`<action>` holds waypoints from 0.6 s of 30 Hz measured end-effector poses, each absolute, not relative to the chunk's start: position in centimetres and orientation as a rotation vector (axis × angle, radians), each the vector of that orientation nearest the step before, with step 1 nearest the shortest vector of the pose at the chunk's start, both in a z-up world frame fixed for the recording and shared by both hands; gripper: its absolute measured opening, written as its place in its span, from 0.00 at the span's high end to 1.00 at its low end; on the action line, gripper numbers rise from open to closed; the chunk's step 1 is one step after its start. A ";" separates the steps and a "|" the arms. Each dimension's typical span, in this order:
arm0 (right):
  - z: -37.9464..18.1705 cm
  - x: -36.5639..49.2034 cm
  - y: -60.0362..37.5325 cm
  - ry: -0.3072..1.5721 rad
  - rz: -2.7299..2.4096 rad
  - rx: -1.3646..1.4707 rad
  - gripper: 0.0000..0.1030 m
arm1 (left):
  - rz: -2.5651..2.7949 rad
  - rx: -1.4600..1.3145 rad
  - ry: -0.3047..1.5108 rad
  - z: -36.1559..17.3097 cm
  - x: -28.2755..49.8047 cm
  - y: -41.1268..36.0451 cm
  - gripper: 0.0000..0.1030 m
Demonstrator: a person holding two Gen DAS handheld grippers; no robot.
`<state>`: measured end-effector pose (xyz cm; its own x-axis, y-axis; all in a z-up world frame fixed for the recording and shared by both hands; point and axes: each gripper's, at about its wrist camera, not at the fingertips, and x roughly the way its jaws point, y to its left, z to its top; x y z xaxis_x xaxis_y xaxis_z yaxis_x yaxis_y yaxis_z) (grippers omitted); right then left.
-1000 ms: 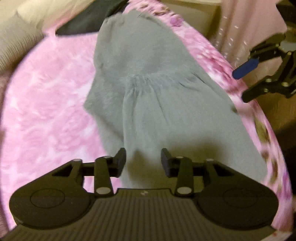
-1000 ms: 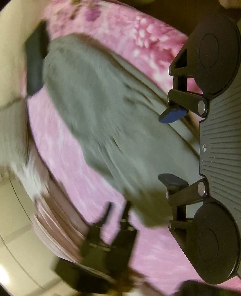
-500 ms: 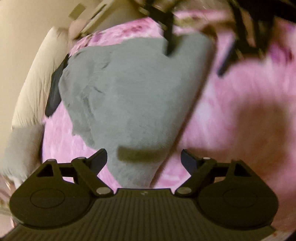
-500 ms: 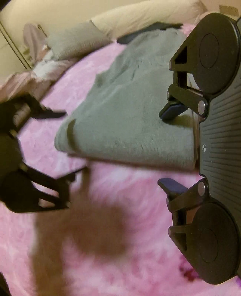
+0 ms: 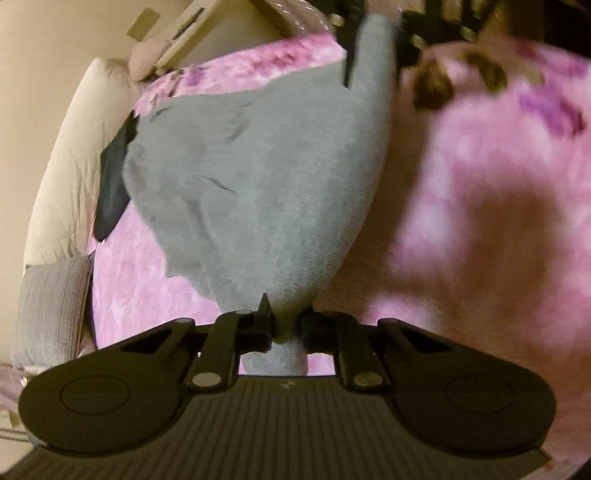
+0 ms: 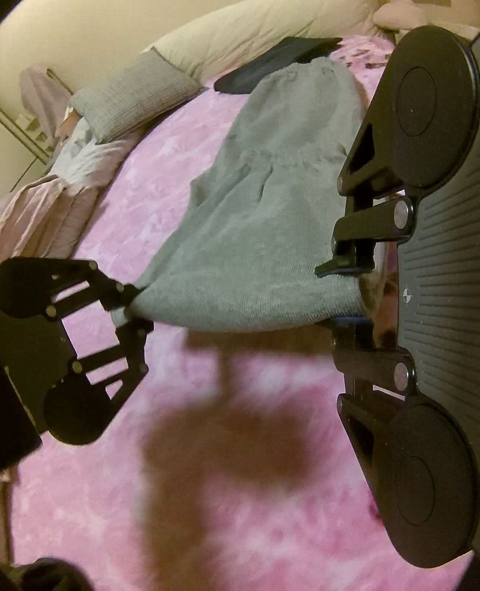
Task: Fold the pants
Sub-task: 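Grasp the sweatpants end with the left gripper while the right gripper holds the cuffs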
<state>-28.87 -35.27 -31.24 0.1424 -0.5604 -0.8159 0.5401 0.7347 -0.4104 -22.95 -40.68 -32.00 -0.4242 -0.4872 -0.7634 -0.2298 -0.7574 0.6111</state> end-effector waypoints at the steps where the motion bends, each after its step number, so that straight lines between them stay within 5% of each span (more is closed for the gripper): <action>1: -30.0 -29.0 -34.8 1.176 -0.783 -0.005 0.84 | -2.315 1.583 -0.991 -30.8 -22.8 -40.3 0.90; 12: -20.3 -29.5 -25.1 1.038 -0.465 0.326 0.85 | -2.370 1.766 -0.561 -22.0 -16.2 -29.8 0.91; 18: -16.1 -32.5 -28.0 0.951 -0.467 0.428 0.85 | -2.377 1.799 -0.388 -17.6 -17.3 -32.1 0.90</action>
